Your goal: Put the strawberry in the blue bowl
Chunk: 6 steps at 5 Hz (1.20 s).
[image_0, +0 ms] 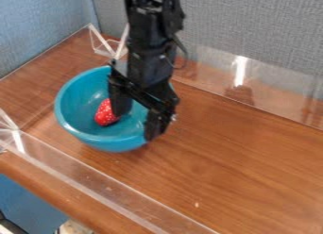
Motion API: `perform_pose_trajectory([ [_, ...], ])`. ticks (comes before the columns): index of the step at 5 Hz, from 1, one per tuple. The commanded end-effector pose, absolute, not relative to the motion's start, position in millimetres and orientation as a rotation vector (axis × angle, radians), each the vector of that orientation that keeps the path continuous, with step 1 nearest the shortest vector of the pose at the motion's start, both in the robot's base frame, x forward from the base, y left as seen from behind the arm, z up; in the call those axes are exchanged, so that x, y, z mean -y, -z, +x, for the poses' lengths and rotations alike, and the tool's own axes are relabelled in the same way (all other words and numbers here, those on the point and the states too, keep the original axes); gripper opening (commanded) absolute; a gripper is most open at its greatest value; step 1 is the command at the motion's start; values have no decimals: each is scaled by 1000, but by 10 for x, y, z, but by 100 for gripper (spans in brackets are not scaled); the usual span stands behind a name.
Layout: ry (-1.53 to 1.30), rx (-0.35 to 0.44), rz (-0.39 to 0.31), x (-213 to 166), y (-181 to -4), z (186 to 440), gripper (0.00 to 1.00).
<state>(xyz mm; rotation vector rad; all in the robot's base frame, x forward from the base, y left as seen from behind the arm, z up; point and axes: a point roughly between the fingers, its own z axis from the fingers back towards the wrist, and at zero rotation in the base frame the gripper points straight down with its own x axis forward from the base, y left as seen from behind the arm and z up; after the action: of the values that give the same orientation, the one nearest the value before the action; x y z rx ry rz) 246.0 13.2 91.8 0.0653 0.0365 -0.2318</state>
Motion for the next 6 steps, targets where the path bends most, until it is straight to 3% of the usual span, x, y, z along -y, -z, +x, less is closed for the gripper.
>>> perform_pose_trajectory([
  [1,280,30,68,-113,-1094,2523,100],
  [4,256,9,48,-180,-1134,2460,100],
  [5,222,7,44,-225,-1163,2418,0],
  [6,259,10,42,-210,-1173,2469,0],
])
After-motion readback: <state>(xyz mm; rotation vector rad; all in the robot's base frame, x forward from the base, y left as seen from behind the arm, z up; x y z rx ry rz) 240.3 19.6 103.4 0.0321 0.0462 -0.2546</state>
